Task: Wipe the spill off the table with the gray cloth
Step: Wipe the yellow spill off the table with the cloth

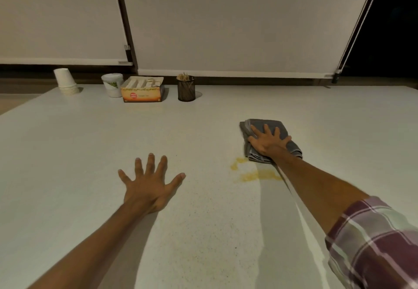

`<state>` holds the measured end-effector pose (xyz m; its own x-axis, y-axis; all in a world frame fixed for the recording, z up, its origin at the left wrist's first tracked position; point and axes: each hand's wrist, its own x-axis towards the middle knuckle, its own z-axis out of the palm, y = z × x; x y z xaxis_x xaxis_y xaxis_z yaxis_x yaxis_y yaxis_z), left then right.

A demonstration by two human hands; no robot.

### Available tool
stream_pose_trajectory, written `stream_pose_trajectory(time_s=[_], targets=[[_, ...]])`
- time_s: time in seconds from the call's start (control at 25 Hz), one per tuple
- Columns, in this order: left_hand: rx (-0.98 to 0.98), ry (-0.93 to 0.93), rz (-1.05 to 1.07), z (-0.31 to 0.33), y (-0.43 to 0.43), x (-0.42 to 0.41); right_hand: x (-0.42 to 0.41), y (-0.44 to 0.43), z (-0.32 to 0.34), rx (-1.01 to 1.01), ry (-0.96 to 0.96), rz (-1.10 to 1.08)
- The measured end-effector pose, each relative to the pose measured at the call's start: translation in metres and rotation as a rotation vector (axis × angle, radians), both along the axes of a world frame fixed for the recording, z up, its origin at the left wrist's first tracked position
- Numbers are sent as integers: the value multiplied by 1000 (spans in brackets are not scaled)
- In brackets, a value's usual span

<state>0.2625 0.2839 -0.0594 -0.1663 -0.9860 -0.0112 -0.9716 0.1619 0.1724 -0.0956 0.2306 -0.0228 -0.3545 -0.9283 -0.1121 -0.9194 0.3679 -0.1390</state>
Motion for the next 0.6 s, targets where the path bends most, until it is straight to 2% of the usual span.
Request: stream_pose_trajectory(time_s=[0.12,0.24,0.44,0.6], targets=[[7,-2,-9,2,1,1,49,-2,-6,7,-5,157],[10,2,-12,3,2,1,53,11,-14,-37,9,290],[14,-8,-11,3,1,-1,58,-6,-5,-31,-20,134],[-2,17,2,8,4,0,131,0,-10,-36,-34,220]])
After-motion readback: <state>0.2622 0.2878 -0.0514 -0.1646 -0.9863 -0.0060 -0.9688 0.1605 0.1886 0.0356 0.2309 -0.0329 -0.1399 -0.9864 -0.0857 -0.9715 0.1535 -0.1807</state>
